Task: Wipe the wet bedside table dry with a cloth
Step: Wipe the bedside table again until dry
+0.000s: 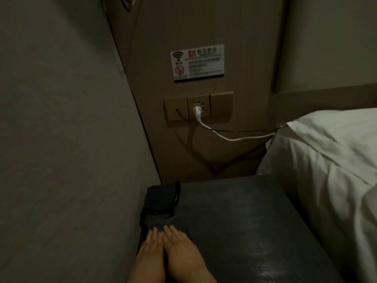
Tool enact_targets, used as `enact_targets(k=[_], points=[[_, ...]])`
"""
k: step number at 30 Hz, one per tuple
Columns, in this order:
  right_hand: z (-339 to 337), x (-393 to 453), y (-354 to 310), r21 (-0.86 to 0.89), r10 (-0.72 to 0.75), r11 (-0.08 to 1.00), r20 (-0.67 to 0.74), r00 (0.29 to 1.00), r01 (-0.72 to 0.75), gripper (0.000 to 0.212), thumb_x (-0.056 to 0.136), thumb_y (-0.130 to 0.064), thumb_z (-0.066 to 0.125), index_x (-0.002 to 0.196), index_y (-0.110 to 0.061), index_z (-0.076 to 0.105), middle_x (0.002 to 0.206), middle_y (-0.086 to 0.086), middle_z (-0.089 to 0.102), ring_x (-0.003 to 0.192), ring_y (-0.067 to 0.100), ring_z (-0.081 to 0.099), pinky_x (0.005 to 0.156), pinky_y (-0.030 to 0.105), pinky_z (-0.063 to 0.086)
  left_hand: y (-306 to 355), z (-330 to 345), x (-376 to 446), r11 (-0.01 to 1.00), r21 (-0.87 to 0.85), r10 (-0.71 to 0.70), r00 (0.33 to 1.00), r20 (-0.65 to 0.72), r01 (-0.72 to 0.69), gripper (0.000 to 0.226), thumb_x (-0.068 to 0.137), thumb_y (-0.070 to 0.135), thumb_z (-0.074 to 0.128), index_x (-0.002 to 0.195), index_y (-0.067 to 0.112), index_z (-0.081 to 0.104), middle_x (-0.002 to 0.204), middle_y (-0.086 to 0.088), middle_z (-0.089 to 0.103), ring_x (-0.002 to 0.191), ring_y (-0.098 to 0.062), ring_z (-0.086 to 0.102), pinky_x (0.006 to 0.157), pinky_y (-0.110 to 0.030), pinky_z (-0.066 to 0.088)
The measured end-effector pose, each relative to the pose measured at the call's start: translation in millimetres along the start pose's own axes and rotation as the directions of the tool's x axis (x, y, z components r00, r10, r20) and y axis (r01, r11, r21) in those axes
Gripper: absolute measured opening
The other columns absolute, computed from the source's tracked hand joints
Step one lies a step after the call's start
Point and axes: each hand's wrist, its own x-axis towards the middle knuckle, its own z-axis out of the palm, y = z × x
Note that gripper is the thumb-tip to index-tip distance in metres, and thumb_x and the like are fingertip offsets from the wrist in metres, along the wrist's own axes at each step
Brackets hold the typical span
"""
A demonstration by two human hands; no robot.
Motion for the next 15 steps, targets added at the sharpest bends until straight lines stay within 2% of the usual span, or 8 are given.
enact_targets(k=[1, 2, 3, 4, 5, 7, 12, 15], points=[[1, -1, 1, 0.01, 0.001, 1.0, -0.016, 1.0, -0.001, 0.056, 0.095, -0.013, 0.026, 0.147, -0.006, 0.007, 0.159, 0.01, 0.002, 0.146, 0.022, 0.001, 0.118, 0.034, 0.002, 0, 1, -4, 0.999, 0.044, -0.003, 0.994, 0.112, -0.002, 0.063, 0.073, 0.019, 0.033, 0.123, -0.013, 0.056, 0.135, -0.012, 0.047, 0.117, -0.026, 0.062, 0.108, -0.024, 0.028], [1, -2, 3, 0.017, 0.002, 1.0, -0.03, 1.0, -0.002, 0.056, 0.095, -0.014, 0.024, 0.147, -0.006, 0.007, 0.159, 0.01, 0.003, 0.146, 0.022, 0.001, 0.118, 0.033, 0.002, 3, 4, -1, 0.995, 0.094, -0.013, 1.0, -0.001, 0.013, 0.063, 0.063, 0.024, 0.034, 0.104, -0.009, 0.068, 0.118, -0.01, 0.062, 0.096, -0.023, 0.073, 0.099, -0.024, 0.04], [3, -4, 5, 0.014, 0.003, 1.0, -0.04, 0.999, -0.002, 0.056, 0.093, -0.018, 0.017, 0.147, -0.006, 0.007, 0.159, 0.01, 0.003, 0.146, 0.022, 0.001, 0.118, 0.033, 0.002, 5, 7, -2, 0.992, 0.128, -0.004, 0.997, -0.081, 0.014, 0.063, 0.062, 0.024, 0.034, 0.101, -0.011, 0.069, 0.118, -0.013, 0.062, 0.097, -0.022, 0.072, 0.093, -0.022, 0.047], [4, -7, 7, 0.009, -0.005, 1.0, -0.056, 0.998, 0.006, 0.064, 0.086, -0.025, 0.005, 0.147, -0.007, 0.007, 0.159, 0.01, 0.003, 0.146, 0.022, 0.001, 0.118, 0.033, 0.002, 8, 0, -8, 0.996, 0.094, -0.003, 1.0, -0.015, 0.005, 0.064, 0.069, 0.018, 0.036, 0.116, -0.019, 0.058, 0.134, -0.02, 0.046, 0.118, -0.027, 0.061, 0.1, -0.028, 0.045], [5, -9, 10, 0.016, -0.013, 1.0, -0.073, 0.997, 0.014, 0.08, 0.073, -0.032, -0.007, 0.147, -0.007, 0.008, 0.158, 0.01, 0.004, 0.146, 0.021, 0.002, 0.118, 0.032, 0.002, 12, -4, -7, 1.0, 0.0, 0.014, 0.999, -0.05, -0.014, 0.065, 0.081, 0.013, 0.034, 0.137, -0.02, 0.032, 0.151, -0.023, 0.02, 0.141, -0.031, 0.034, 0.113, -0.032, 0.031], [8, -14, 18, 0.018, -0.014, 1.0, -0.104, 0.994, 0.016, 0.101, 0.053, -0.036, -0.013, 0.147, -0.006, 0.01, 0.158, 0.009, 0.006, 0.146, 0.021, 0.003, 0.118, 0.033, 0.001, 20, -6, -7, 0.995, -0.084, 0.048, 0.999, -0.024, -0.049, 0.069, 0.092, 0.015, 0.029, 0.149, -0.005, -0.005, 0.158, -0.018, -0.014, 0.149, -0.027, -0.007, 0.121, -0.032, 0.003], [0, -32, 39, 0.029, 0.024, 0.999, -0.143, 0.989, -0.021, 0.1, 0.053, -0.034, -0.012, 0.147, -0.007, 0.012, 0.158, 0.008, 0.007, 0.146, 0.019, 0.003, 0.118, 0.031, 0.0, 49, -11, -1, 0.995, -0.053, 0.088, 0.996, 0.004, -0.087, 0.071, 0.093, 0.015, 0.03, 0.15, 0.001, -0.009, 0.159, -0.017, -0.014, 0.149, -0.026, -0.012, 0.122, -0.032, -0.002], [-5, -45, 53, 0.024, 0.067, 0.998, -0.151, 0.986, -0.064, 0.066, 0.083, -0.021, 0.003, 0.147, -0.007, 0.011, 0.158, 0.009, 0.006, 0.146, 0.019, 0.002, 0.118, 0.03, 0.0, 70, -15, -1, 0.991, -0.051, 0.122, 0.993, 0.003, -0.122, 0.072, 0.093, 0.016, 0.032, 0.151, 0.002, -0.008, 0.16, -0.016, -0.014, 0.149, -0.026, -0.012, 0.123, -0.034, 0.0]])
